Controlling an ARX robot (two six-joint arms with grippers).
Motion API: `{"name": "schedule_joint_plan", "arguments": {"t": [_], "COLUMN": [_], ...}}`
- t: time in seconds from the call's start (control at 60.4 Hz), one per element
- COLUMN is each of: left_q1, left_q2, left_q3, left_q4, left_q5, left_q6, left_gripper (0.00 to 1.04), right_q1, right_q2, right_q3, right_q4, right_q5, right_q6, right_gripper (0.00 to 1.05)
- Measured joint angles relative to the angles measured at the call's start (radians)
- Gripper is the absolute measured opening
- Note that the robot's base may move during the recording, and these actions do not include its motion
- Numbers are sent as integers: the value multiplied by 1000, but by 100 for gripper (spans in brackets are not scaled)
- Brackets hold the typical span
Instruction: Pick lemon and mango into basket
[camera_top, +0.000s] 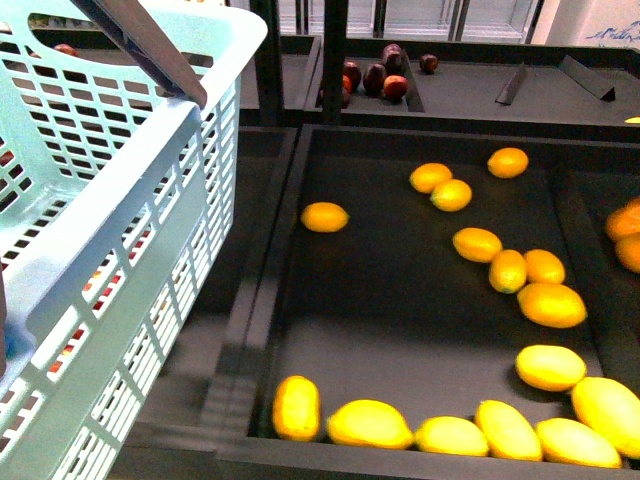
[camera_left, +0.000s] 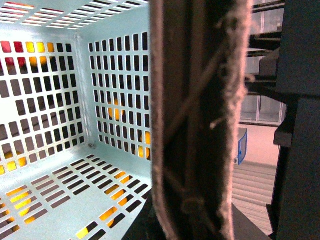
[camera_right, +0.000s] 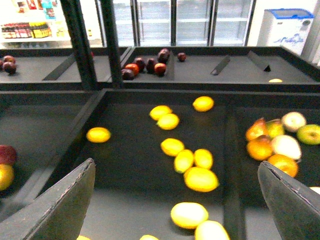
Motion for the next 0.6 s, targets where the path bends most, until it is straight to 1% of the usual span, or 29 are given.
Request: {"name": "schedule_joint_plan", "arguments": {"t": [0.497, 0.597], "left_q1": [2, 11], "left_q2": [1, 0], "left_q3": [2, 2], "left_q4": [0, 0], "left_q5": [0, -24], "left_q6": [3, 3], "left_gripper": [5, 5], "right_q1": [0, -1], "right_q2": [2, 0], "right_q3": [0, 0], "right_q4": [0, 0], "right_q5": [-4, -11], "right_q6": [0, -1], "right_gripper": [96, 96]}}
